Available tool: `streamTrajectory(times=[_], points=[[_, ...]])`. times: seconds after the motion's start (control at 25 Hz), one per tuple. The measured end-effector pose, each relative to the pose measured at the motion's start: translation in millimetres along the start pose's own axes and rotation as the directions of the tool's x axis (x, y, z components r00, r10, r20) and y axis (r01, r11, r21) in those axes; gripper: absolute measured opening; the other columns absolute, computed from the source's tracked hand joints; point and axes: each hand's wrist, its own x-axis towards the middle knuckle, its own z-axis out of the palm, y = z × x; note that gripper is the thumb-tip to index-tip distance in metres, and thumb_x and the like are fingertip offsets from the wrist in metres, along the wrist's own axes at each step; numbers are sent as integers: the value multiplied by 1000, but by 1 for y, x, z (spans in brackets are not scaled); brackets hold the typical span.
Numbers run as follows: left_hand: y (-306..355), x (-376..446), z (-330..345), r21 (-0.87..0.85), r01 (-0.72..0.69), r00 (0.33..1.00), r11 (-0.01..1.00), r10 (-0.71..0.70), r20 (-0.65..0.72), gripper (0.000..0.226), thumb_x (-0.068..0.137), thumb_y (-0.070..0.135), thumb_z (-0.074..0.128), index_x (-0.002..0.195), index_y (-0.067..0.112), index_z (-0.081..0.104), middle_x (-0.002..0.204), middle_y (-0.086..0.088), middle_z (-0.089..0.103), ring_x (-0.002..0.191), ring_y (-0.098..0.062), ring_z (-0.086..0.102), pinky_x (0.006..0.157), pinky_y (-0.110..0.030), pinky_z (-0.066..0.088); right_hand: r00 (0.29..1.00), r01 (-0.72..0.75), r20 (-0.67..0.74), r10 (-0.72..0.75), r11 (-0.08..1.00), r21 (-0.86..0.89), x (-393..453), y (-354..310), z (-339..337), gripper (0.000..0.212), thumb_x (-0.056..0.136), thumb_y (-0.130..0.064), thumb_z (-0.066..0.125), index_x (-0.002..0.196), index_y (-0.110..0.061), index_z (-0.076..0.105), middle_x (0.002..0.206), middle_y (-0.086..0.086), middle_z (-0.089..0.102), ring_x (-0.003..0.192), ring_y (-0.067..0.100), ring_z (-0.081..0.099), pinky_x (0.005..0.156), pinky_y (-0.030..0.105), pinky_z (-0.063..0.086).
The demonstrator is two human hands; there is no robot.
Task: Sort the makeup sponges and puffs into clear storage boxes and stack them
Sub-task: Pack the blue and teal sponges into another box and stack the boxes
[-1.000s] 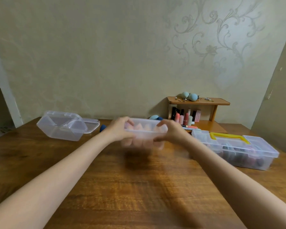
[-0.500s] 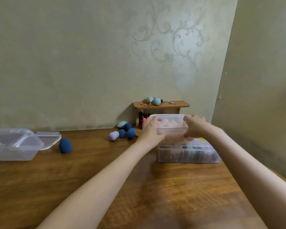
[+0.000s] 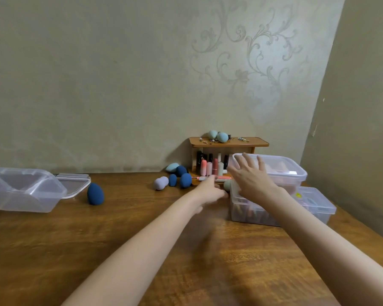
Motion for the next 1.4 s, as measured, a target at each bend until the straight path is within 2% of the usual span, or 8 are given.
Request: streamTrajectory(times=[0.16,0.28,0.4,0.52,0.64,0.84,1.12,1.4], points=[[-28,-15,-79,119,7,922,993,40,-386,49,89,10,56,136,11,43,128,-7,56,119,-23,52,102,-33,44,981,150,-145,-133,982,113,30,-63,-16,51,89,-19,52,138,-20,37,152,11,21,144,30,13,116,49,10],[-58,-43,-147,434,139,839,890,126,-529,41,91,8,48,132,7,43,134,-11,51,124,-27,48,103,-33,39,956,290,-54,-288,906,308,67,-131,-16,49,89,-18,52,137,-18,41,142,12,36,134,32,33,110,43,29],[-88,-71,-215,777,447,820,443,143,-554,44,92,7,42,136,6,36,140,-14,44,133,-30,38,111,-40,27,885,368,46,-464,756,541,96,-204,-10,54,90,-12,52,141,-20,36,138,13,40,128,32,42,102,39,38],[-106,-91,-264,828,556,831,-75,53,-553,56,93,13,47,144,5,25,151,-16,29,145,-31,13,118,-49,1,842,339,81,-533,641,688,117,-272,-7,55,94,-13,45,144,-29,30,143,16,35,134,32,37,106,39,35],[-111,-103,-292,787,582,805,-205,8,-594,50,94,15,44,143,10,32,149,-13,33,143,-31,18,118,-49,2,852,275,125,-508,638,719,133,-313,1,50,96,-22,43,144,-33,31,145,16,29,132,36,37,110,43,34],[-94,-111,-284,851,524,851,-3,-25,-524,19,91,7,46,106,8,59,114,-10,62,109,-28,55,94,-34,33,955,144,29,-295,548,824,133,-303,3,35,91,-16,54,126,-18,53,126,12,45,109,29,54,95,34,44],[-96,-82,-180,794,435,833,424,146,-534,30,95,12,46,123,1,48,117,-17,59,107,-35,58,73,-35,43,974,-181,202,-101,181,967,122,-209,5,25,94,-11,50,116,-13,59,102,10,54,87,26,59,75,36,57],[-58,-68,-123,542,62,944,838,127,-303,26,93,18,49,104,-1,63,97,-14,64,100,-31,62,71,-29,44,973,-203,225,-55,268,942,105,-156,5,33,87,-13,63,118,-12,54,112,15,53,93,28,60,76,35,57]])
